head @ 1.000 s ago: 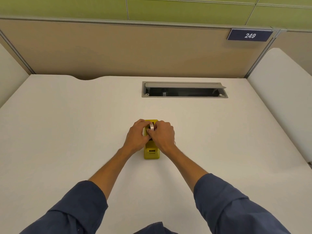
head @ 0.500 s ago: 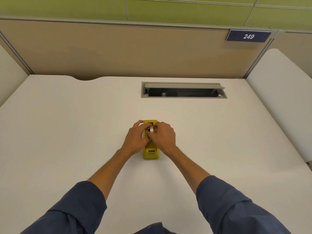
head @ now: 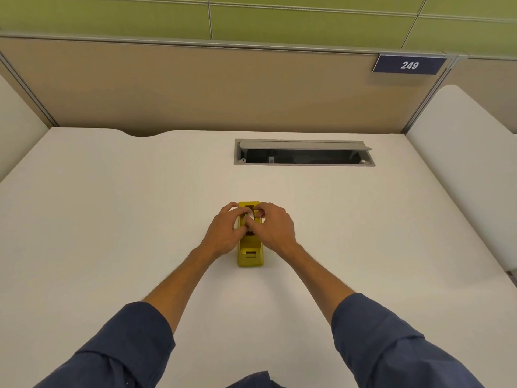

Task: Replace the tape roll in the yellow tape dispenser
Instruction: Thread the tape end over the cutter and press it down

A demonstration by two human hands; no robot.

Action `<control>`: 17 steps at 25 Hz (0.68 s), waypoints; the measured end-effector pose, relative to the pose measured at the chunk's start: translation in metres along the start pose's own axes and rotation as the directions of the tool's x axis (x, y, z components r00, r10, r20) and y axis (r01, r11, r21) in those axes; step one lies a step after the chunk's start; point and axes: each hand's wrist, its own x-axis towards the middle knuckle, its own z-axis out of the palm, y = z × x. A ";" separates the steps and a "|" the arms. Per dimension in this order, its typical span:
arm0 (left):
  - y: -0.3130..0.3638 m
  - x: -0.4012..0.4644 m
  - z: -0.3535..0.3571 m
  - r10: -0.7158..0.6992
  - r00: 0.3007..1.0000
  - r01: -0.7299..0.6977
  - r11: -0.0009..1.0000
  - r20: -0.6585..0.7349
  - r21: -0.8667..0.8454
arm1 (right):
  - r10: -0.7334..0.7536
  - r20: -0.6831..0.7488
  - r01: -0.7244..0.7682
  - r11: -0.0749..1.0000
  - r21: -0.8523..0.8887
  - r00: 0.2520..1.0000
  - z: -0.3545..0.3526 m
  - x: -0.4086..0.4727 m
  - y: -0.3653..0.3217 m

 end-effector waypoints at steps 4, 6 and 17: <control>0.004 -0.002 0.001 0.023 0.999 -0.025 0.998 -0.038 -0.052 | -0.053 0.061 0.054 0.999 -0.008 0.997 -0.002 0.004 0.006; 0.006 -0.003 0.000 0.042 0.998 -0.046 0.995 -0.051 -0.087 | -0.076 0.066 0.077 0.997 -0.019 0.995 -0.004 0.006 0.007; 0.008 -0.003 0.001 -0.024 0.999 0.021 0.997 -0.037 -0.081 | -0.242 0.113 0.263 0.935 -0.239 0.964 -0.011 0.010 0.002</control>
